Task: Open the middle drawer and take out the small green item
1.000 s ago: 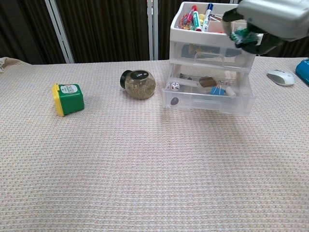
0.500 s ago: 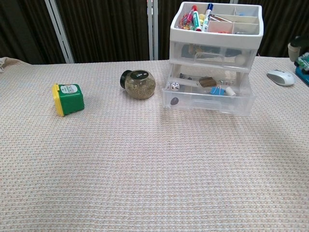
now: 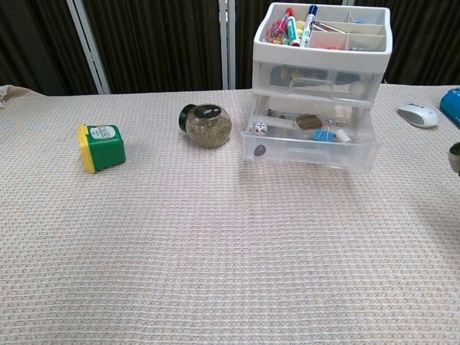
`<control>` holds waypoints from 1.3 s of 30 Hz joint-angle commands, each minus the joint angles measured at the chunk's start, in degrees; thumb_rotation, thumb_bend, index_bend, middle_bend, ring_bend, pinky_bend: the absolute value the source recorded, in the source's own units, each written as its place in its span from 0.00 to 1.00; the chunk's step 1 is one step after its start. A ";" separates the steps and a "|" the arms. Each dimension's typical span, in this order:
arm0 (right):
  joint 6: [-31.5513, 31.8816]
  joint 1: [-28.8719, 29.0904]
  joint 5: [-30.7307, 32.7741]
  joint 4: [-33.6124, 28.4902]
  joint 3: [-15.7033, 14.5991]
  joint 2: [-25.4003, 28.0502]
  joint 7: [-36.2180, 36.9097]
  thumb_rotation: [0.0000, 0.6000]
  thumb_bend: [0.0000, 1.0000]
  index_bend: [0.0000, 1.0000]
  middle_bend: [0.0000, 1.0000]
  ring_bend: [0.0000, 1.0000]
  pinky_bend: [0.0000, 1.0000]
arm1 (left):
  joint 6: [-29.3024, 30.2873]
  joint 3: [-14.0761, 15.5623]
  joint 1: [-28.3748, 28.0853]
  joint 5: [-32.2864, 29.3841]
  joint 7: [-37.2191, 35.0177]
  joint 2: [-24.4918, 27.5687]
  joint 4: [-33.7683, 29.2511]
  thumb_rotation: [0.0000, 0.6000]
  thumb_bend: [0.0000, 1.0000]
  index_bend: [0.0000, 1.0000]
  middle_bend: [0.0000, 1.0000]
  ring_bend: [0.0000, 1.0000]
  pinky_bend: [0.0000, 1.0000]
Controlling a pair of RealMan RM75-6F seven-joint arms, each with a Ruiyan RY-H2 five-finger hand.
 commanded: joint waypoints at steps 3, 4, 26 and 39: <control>-2.64 -1.41 0.86 3.63 -0.86 -2.79 0.86 1.00 0.29 0.54 1.00 0.99 0.69 | 0.02 0.01 0.02 0.00 0.02 0.01 -0.02 1.00 0.28 0.00 0.00 0.00 0.00; -2.94 -1.47 0.91 3.90 -0.88 -2.98 1.01 1.00 0.29 0.54 1.00 0.99 0.69 | 0.02 0.01 0.01 0.00 0.03 -0.01 -0.02 1.00 0.28 0.00 0.00 0.00 0.00; 6.03 -5.98 0.58 -0.66 3.58 -1.23 -4.55 1.00 0.13 0.14 0.82 0.82 0.56 | 0.02 0.03 0.04 -0.01 -0.15 -0.01 0.11 1.00 0.28 0.00 0.00 0.00 0.00; 9.20 -13.68 7.97 -14.02 6.22 7.91 16.02 1.00 0.02 0.00 0.08 0.06 0.12 | 0.35 0.16 0.36 0.01 -0.71 0.00 0.20 1.00 0.28 0.00 0.00 0.00 0.00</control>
